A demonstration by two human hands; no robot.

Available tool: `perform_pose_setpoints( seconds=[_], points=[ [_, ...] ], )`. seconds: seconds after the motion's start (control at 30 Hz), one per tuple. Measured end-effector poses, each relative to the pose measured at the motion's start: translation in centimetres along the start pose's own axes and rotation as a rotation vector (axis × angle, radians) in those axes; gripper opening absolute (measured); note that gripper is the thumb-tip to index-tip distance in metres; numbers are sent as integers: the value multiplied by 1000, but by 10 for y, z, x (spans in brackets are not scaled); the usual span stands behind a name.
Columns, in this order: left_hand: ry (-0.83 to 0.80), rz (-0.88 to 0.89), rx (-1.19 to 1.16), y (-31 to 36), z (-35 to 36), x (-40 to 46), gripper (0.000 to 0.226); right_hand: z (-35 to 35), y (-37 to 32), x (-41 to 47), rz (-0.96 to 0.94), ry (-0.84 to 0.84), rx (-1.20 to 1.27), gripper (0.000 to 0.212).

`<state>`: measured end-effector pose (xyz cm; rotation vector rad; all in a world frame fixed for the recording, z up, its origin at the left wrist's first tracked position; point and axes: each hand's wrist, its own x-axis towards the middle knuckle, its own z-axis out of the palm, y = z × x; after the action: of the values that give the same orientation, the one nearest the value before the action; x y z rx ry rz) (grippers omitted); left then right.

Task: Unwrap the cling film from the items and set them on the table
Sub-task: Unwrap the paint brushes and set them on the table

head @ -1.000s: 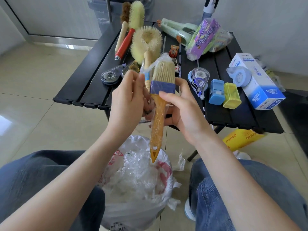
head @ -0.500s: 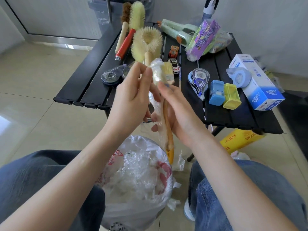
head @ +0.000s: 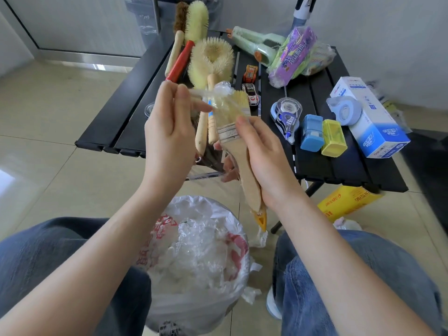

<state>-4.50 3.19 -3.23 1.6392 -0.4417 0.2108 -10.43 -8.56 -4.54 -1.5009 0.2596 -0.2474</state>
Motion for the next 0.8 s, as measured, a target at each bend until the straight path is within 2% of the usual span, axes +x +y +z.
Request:
perform_pose_setpoints(
  seconds=[0.13, 0.2, 0.33, 0.37, 0.47, 0.53, 0.63, 0.8],
  points=[
    [-28, -109, -197, 4, -1, 0, 28, -5, -2, 0, -13, -36, -1, 25],
    [-33, -188, -258, 3, 0, 1, 27, -7, -1, 2, -24, -1, -51, 31],
    [-45, -318, -264, 6, -2, 8, 21, -8, 0, 4, -62, 43, -132, 39],
    [-70, -292, -209, 8, -3, 9, 19, -10, 0, 4, -75, 42, -148, 37],
    [-148, -68, 107, 3, -2, 7, 24, -13, 1, 0, -172, 37, -225, 25],
    [-109, -15, 216, -1, 0, 6, 24, -12, 3, -1, -265, 61, -329, 20],
    [-18, -61, 124, -1, -1, 7, 22, -10, 0, -1, -290, 47, -378, 15],
    [42, -257, -48, -3, -6, 13, 20, -12, -5, 0, -175, 50, -244, 25]
  ],
)
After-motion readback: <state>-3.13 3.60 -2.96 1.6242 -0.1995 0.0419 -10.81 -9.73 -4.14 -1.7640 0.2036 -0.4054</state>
